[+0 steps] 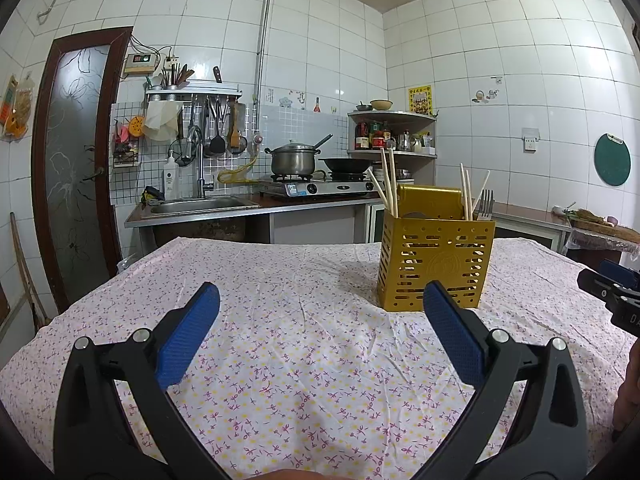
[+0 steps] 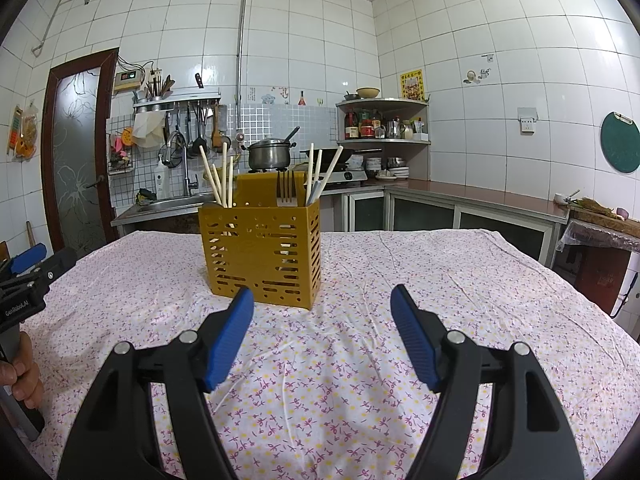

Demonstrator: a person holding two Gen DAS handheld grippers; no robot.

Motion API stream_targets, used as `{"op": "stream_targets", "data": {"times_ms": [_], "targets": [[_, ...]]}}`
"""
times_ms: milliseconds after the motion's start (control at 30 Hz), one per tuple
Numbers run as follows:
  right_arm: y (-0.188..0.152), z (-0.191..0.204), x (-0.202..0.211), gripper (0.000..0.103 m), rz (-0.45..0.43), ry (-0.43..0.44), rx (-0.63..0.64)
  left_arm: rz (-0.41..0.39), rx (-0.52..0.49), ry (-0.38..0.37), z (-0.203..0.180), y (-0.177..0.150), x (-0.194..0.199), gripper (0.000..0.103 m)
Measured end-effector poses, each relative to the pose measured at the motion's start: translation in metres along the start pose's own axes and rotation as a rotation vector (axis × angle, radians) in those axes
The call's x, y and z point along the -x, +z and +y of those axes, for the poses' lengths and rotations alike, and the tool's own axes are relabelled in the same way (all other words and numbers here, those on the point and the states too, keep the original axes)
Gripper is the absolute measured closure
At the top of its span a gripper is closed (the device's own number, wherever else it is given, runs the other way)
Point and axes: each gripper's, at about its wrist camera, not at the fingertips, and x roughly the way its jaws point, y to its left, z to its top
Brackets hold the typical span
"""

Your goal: Organize utensils

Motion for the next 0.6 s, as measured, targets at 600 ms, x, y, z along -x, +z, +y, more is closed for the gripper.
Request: {"op": "stream_targets", "data": {"times_ms": [600], "targets": [[-0.0005,0.0015,-0.0014,0.029,0.004,0.0,-0.001,-0.001,-0.003,0.001,-0.0008,0.0003,-0.0005,0.005]]}}
